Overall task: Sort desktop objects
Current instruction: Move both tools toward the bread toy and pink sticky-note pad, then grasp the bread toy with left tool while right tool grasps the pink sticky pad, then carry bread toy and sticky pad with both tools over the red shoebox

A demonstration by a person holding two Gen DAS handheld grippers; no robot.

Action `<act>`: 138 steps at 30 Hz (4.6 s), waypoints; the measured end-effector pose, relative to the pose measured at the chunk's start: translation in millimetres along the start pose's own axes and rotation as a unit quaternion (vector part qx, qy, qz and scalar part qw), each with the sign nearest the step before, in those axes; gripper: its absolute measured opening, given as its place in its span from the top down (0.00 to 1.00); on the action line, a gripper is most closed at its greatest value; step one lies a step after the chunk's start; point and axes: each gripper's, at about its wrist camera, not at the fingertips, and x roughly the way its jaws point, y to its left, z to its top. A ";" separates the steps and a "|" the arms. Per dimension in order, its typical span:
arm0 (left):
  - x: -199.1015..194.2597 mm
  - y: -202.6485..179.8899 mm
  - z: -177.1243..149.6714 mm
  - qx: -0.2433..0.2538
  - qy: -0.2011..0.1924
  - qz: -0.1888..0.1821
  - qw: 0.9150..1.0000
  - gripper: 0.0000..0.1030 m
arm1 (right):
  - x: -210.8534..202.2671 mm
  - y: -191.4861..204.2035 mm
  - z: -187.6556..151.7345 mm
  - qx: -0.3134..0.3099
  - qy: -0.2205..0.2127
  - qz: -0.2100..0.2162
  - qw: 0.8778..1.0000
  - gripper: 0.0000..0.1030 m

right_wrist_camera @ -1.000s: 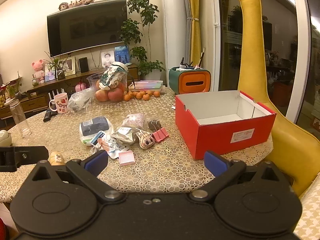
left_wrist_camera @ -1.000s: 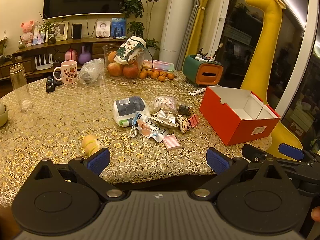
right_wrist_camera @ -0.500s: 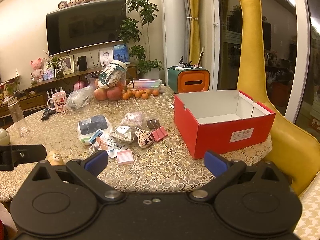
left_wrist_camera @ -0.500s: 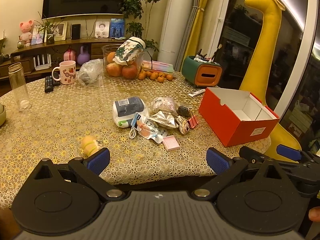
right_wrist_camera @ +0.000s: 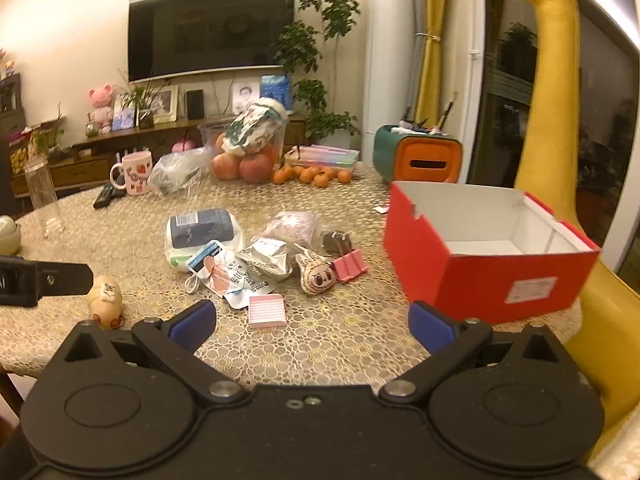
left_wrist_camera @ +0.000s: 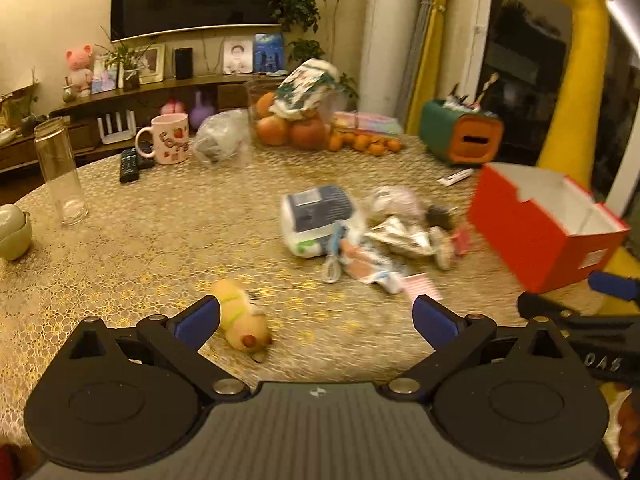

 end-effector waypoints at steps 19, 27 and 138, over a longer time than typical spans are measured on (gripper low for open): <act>102.0 44.9 -17.4 -0.041 0.037 0.042 0.998 0.01 | 135.4 23.9 -15.5 -0.023 0.088 0.044 0.995 0.08; 111.5 43.5 -19.6 -0.033 0.038 0.041 0.998 0.06 | 151.9 30.6 -18.9 -0.028 0.102 0.055 0.993 0.18; 231.8 -358.5 122.2 0.280 0.160 -0.203 0.925 0.57 | 147.5 -282.2 78.3 -0.020 0.090 -0.036 0.995 0.62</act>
